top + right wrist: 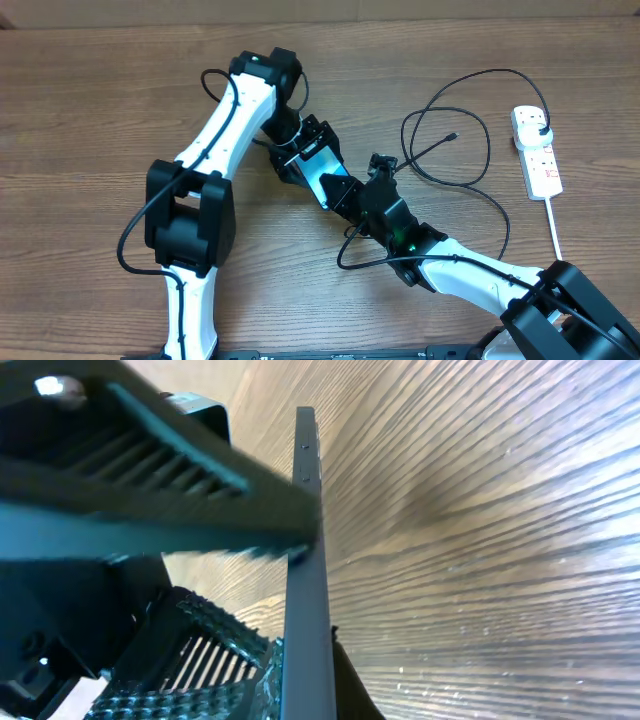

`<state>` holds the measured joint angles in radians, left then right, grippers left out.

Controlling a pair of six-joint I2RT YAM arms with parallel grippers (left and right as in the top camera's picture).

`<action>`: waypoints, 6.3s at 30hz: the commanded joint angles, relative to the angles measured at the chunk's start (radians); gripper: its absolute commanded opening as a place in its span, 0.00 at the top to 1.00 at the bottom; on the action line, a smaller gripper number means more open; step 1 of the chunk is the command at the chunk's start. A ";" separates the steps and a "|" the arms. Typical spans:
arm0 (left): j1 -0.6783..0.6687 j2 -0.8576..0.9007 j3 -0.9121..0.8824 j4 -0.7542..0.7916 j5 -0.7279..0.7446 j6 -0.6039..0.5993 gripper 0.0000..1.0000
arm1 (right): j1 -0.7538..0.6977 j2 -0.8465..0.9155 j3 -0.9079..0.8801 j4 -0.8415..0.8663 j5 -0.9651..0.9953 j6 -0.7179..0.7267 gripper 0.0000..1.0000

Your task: Plug charger to phone and switch on socket

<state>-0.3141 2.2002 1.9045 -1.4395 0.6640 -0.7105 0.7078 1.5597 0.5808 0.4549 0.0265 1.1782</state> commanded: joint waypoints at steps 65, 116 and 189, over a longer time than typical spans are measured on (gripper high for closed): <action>0.137 -0.837 -1.014 0.870 0.161 -0.595 0.00 | -0.308 -0.420 0.016 -0.357 -0.615 0.323 0.96; 0.071 -0.778 -1.014 1.086 0.156 -0.659 0.82 | -0.033 -0.321 0.016 -0.216 -0.500 0.921 0.94; 0.254 -0.461 -1.014 1.209 0.628 -0.470 0.96 | -0.591 0.513 0.912 -1.238 0.040 -0.286 0.40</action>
<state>-0.0574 1.7378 0.8810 -0.2352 1.2358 -1.1870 0.1181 2.0483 1.4719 -0.7975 0.0471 0.8589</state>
